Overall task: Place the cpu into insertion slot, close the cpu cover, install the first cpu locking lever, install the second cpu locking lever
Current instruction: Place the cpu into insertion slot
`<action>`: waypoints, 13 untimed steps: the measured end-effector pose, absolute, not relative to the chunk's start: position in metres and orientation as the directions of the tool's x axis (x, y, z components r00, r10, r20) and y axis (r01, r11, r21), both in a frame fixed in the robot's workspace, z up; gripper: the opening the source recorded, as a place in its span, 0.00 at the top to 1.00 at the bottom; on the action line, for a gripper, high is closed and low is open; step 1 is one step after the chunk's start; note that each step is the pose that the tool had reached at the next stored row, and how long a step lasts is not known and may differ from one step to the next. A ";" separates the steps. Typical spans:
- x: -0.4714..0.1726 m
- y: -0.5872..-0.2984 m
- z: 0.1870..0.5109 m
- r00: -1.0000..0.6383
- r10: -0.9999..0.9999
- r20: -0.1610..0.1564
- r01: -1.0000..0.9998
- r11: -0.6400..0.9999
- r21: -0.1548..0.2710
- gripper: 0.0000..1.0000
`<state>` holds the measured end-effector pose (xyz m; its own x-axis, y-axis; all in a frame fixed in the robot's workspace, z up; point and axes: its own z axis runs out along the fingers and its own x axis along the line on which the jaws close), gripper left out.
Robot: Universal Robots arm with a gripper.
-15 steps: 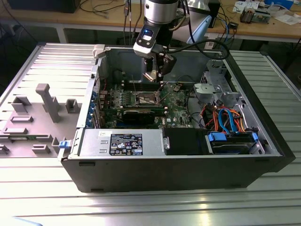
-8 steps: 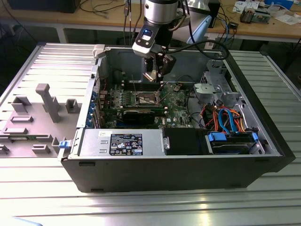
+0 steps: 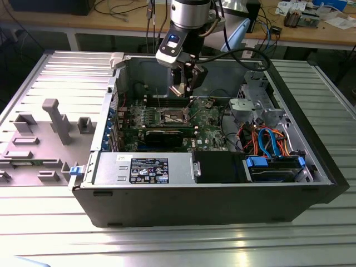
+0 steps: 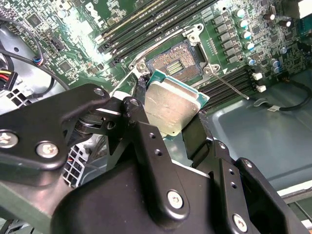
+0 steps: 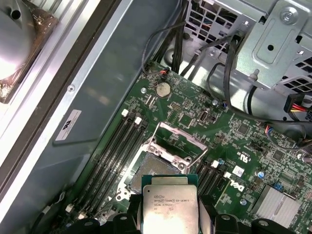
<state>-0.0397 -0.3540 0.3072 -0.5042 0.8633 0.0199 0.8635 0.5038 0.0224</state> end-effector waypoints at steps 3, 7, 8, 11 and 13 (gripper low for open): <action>-0.040 -0.354 0.307 -0.499 0.866 0.020 0.866 0.499 0.022 0.45; -0.040 -0.354 0.307 -0.491 0.871 0.020 0.871 0.491 0.022 0.45; -0.040 -0.354 0.307 -0.490 0.872 0.020 0.872 0.489 0.022 0.45; -0.040 -0.354 0.307 -0.486 0.874 0.020 0.874 0.485 0.022 0.45; -0.040 -0.354 0.307 -0.481 0.877 0.020 0.877 0.480 0.022 0.45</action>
